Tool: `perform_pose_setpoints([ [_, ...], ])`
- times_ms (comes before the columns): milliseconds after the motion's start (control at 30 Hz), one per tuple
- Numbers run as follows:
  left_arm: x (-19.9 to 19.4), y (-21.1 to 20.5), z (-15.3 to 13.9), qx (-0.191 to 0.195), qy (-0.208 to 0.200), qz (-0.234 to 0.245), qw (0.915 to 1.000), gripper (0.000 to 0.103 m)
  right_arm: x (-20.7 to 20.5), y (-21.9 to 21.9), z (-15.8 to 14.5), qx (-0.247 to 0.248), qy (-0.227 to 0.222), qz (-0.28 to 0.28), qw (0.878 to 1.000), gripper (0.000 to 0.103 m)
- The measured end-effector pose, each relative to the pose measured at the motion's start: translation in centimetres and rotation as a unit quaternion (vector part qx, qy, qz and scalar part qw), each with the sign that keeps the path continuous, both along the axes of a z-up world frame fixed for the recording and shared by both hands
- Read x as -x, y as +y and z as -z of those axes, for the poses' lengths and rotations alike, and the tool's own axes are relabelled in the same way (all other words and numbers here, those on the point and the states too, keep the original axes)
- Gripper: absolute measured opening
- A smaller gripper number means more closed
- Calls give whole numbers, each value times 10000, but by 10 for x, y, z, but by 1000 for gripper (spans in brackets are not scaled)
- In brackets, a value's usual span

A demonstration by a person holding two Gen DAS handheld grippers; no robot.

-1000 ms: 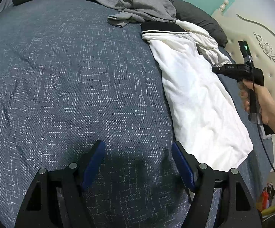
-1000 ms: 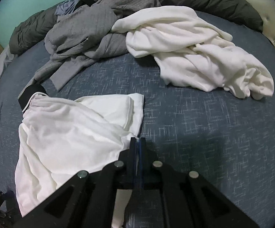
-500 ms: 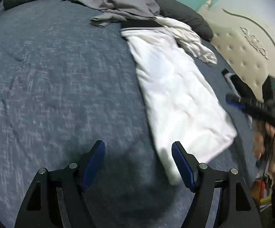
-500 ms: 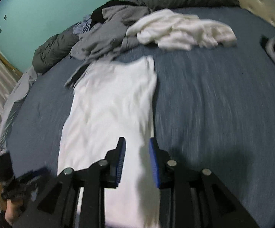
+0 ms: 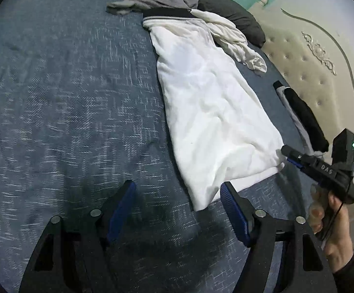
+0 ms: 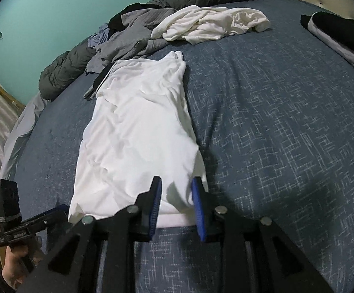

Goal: Fold clothes

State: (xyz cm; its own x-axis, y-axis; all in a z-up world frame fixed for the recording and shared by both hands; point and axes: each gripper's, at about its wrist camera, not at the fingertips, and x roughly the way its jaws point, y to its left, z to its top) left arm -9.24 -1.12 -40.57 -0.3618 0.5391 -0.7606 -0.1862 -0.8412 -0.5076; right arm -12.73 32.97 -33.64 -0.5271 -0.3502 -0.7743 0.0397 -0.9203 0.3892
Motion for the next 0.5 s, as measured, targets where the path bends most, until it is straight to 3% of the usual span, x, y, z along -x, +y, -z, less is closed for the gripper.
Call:
perform_pose_setpoints([
  [100, 2, 5, 7, -71, -101, 83, 9999, 50, -2, 3, 3, 47, 14, 66, 10000, 25],
  [167, 5, 7, 9, -151, -144, 104, 9997, 48, -4, 6, 3, 63, 43, 82, 9999, 25],
  [300, 8, 7, 12, -374, -184, 166, 9990, 15, -6, 17, 5, 189, 29, 198, 9996, 25],
  [400, 6, 12, 13, -386, -179, 261, 9988, 8, -6, 19, 8, 315, -39, 104, 9994, 23],
  [500, 6, 13, 11, -396, -125, 300, 9987, 4, -7, 14, 2, 197, 40, -44, 9998, 9],
])
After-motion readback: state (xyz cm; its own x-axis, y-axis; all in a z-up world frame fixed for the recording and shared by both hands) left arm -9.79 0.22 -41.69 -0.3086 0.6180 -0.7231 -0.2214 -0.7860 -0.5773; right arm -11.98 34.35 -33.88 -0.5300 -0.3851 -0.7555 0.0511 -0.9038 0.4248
